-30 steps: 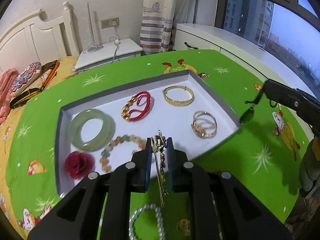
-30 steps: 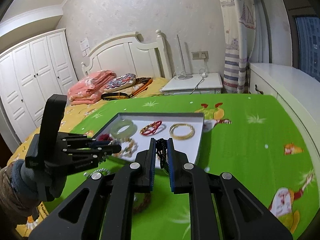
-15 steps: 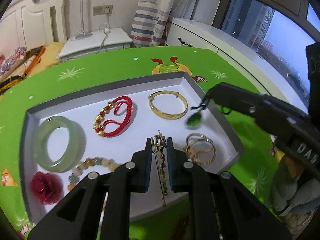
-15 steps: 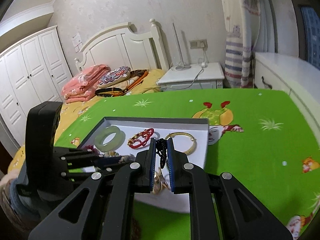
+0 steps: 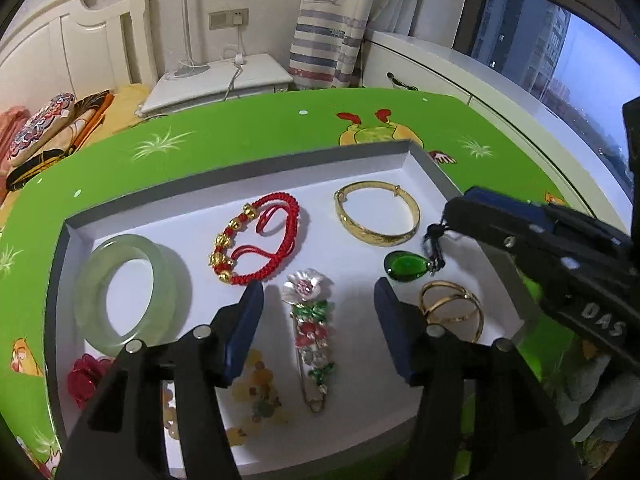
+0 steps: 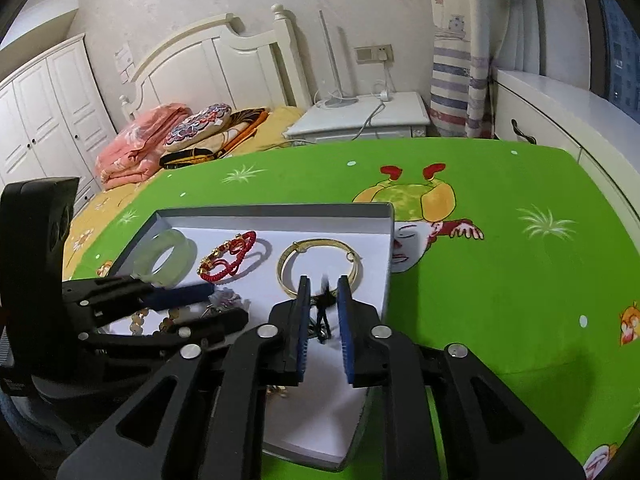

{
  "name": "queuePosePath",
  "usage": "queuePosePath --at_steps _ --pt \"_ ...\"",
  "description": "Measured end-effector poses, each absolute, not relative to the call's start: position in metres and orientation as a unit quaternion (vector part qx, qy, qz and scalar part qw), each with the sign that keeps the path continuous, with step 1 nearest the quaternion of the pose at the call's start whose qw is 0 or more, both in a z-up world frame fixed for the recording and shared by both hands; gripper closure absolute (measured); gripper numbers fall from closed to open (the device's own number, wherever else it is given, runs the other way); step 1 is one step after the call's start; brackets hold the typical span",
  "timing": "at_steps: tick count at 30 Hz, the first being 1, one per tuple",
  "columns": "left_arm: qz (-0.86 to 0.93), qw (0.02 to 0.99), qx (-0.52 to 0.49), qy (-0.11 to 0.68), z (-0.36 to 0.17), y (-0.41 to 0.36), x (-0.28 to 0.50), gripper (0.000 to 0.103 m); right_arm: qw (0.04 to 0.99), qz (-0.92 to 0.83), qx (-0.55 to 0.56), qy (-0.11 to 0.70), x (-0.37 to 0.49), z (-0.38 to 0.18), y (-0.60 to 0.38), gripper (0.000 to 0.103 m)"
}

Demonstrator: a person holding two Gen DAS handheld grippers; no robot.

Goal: Organize jewelry
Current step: 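Carry the pin into the tray with the left tool while the right tool carries the pendant, then withdraw both open tools from the tray back to the remaining pile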

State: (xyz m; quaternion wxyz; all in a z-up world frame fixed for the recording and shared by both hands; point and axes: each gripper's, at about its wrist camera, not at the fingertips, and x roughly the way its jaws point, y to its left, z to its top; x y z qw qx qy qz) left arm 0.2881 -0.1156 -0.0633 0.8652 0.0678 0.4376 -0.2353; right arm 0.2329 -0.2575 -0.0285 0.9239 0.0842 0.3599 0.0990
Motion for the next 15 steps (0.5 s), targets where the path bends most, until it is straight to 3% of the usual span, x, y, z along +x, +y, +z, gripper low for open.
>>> queuePosePath --at_steps 3,7,15 --pt "-0.228 0.868 0.072 0.435 -0.063 -0.111 0.283 0.043 0.927 0.101 0.089 0.351 0.229 -0.024 -0.258 0.072" --pt "-0.209 0.879 0.075 0.423 -0.057 -0.101 0.274 0.03 0.929 0.099 0.095 0.343 0.22 -0.016 -0.259 0.072" --pt "-0.174 0.895 0.083 0.402 -0.042 -0.077 0.244 0.017 0.931 0.094 0.114 0.334 0.184 -0.005 -0.262 0.069"
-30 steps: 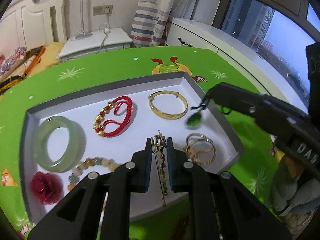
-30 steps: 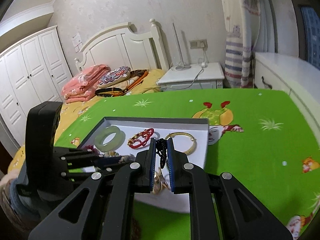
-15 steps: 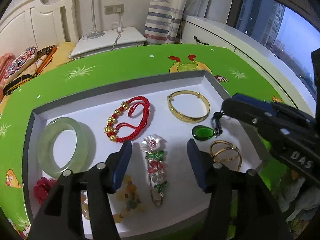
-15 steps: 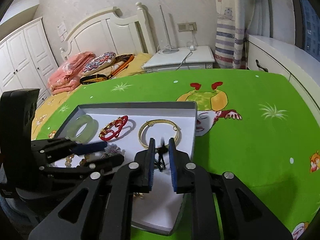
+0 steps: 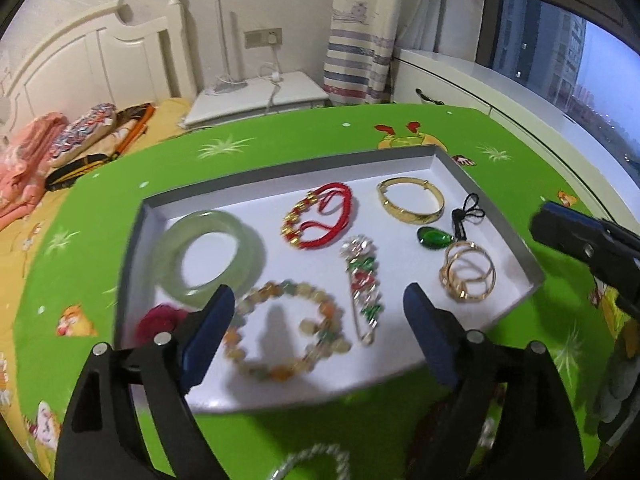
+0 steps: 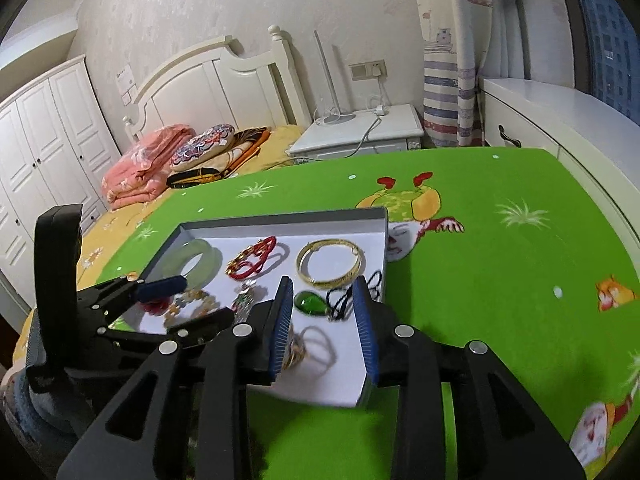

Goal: Organize jewelry
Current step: 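Withdraw both open tools from the tray back to the remaining pile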

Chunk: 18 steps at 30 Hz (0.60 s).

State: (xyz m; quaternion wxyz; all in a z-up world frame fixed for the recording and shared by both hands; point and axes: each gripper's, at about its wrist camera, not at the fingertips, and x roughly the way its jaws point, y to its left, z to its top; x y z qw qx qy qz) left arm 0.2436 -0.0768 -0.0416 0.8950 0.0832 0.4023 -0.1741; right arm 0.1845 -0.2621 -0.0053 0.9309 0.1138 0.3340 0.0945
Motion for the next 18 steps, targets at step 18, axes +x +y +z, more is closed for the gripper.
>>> queuePosePath --at_steps 18 --pt "-0.074 0.912 0.002 0.403 -0.059 0.059 0.142 0.005 0.91 0.067 0.132 0.387 0.099 -0.044 -0.249 0.052"
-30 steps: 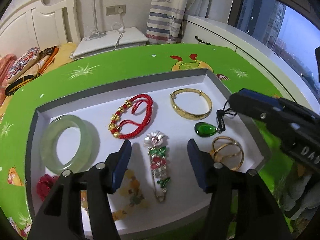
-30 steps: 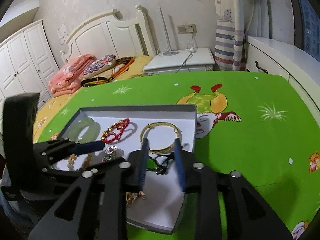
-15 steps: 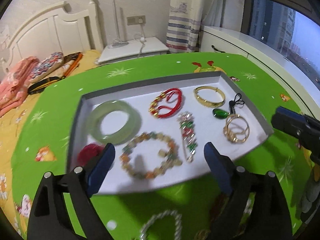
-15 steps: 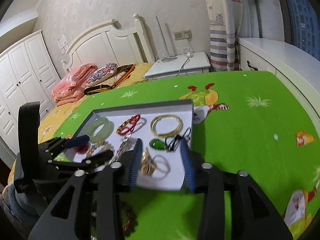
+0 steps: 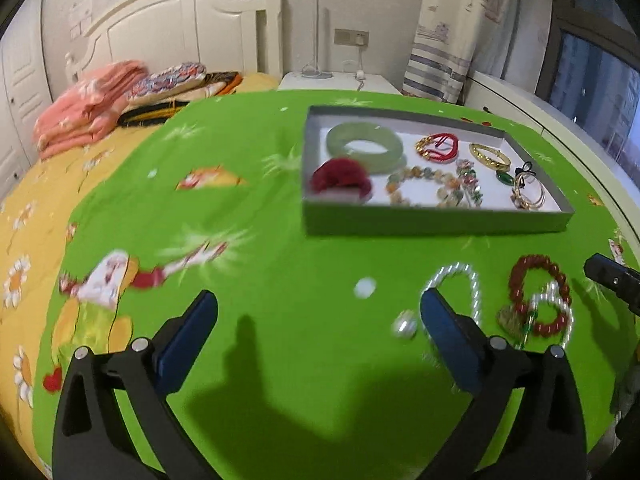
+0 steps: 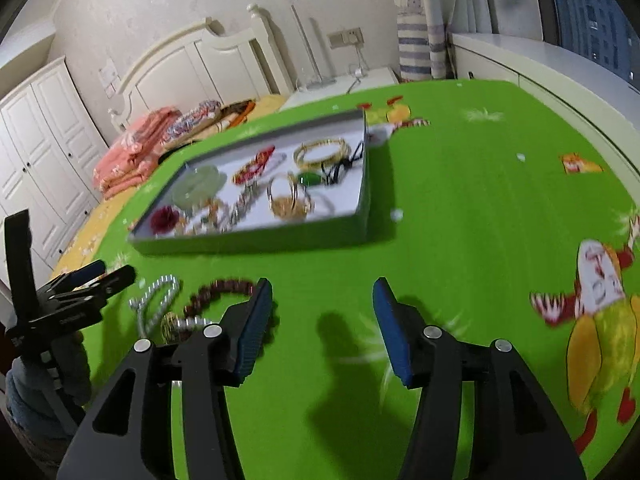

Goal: Organize jewelry
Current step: 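Withdraw both open tools from the tray back to the remaining pile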

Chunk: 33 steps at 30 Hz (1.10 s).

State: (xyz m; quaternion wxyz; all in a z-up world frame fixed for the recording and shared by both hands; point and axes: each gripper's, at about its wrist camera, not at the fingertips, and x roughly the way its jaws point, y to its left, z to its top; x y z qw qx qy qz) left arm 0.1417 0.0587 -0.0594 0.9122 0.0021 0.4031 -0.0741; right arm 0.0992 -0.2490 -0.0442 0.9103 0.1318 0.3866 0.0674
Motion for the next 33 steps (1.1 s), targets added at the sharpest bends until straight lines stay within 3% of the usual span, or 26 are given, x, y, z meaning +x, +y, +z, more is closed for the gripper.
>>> queuePosePath --at_steps 7,26,33 --pt "-0.081 0.909 -0.055 0.406 -0.062 0.08 0.137 0.005 0.914 0.059 0.073 0.394 0.094 -0.046 -0.224 0.052" --pt "-0.127 0.912 -0.028 0.388 -0.06 0.062 0.13 0.005 0.905 0.053 0.046 0.42 0.112 -0.05 -0.204 0.054" --pt "-0.133 0.914 -0.015 0.383 -0.059 0.058 0.128 0.005 0.901 0.059 0.012 0.429 0.124 -0.054 -0.192 0.062"
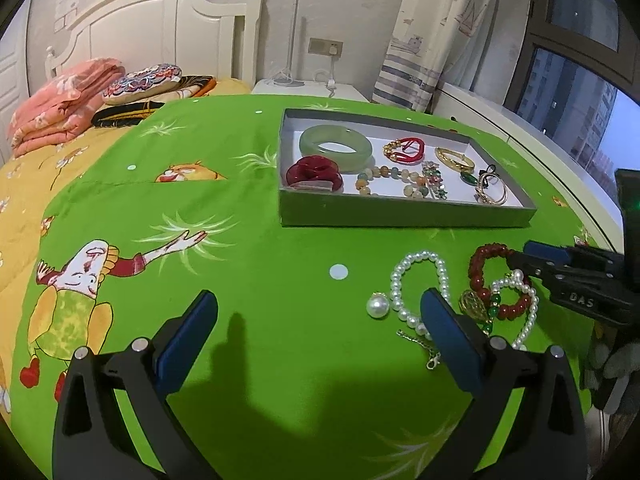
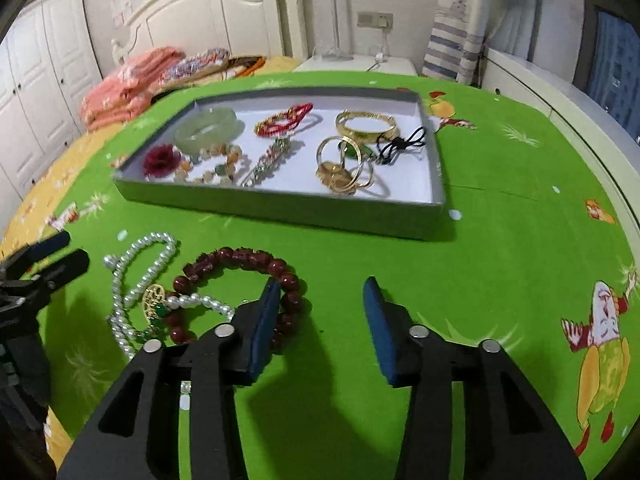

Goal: Organize jewelry
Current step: 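Withdraw both open tools from the tray back to the remaining pile, then grasp the red-brown bead bracelet with the right tool while the left tool grasps a pearl necklace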

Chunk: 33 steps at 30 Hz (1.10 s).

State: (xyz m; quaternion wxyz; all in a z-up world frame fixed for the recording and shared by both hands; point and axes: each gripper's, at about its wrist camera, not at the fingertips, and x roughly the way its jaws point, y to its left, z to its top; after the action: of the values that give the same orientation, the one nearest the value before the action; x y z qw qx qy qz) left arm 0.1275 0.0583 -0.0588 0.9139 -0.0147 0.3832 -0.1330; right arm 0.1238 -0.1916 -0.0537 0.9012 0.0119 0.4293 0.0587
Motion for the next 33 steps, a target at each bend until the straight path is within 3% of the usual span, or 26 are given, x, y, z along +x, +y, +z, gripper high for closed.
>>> queuePosePath --at_steps 4,8,20,28,30,33 --pt "-0.136 0.913 -0.013 0.383 -0.059 0.057 0.128 0.005 0.899 0.061 -0.031 0.432 0.13 -0.055 -0.18 0.066" --pt "-0.139 0.913 -0.006 0.383 -0.06 0.054 0.127 0.005 0.897 0.085 -0.048 0.431 0.13 -0.055 -0.171 0.09" --pt "-0.153 0.912 0.021 0.38 -0.061 0.044 0.125 0.005 0.941 0.133 -0.014 0.311 0.095 -0.006 -0.169 0.091" --pt "-0.22 0.902 0.111 0.354 -0.054 -0.001 0.098 0.007 0.965 0.11 -0.01 0.239 0.074 0.037 -0.175 0.091" --pt "-0.24 0.897 0.11 0.353 -0.054 -0.012 0.091 0.01 0.967 0.105 -0.003 0.233 0.068 0.042 -0.182 0.091" --pt "-0.264 0.887 0.124 0.358 -0.058 -0.027 0.083 0.028 0.969 0.098 0.005 0.229 0.059 0.045 -0.195 0.091"
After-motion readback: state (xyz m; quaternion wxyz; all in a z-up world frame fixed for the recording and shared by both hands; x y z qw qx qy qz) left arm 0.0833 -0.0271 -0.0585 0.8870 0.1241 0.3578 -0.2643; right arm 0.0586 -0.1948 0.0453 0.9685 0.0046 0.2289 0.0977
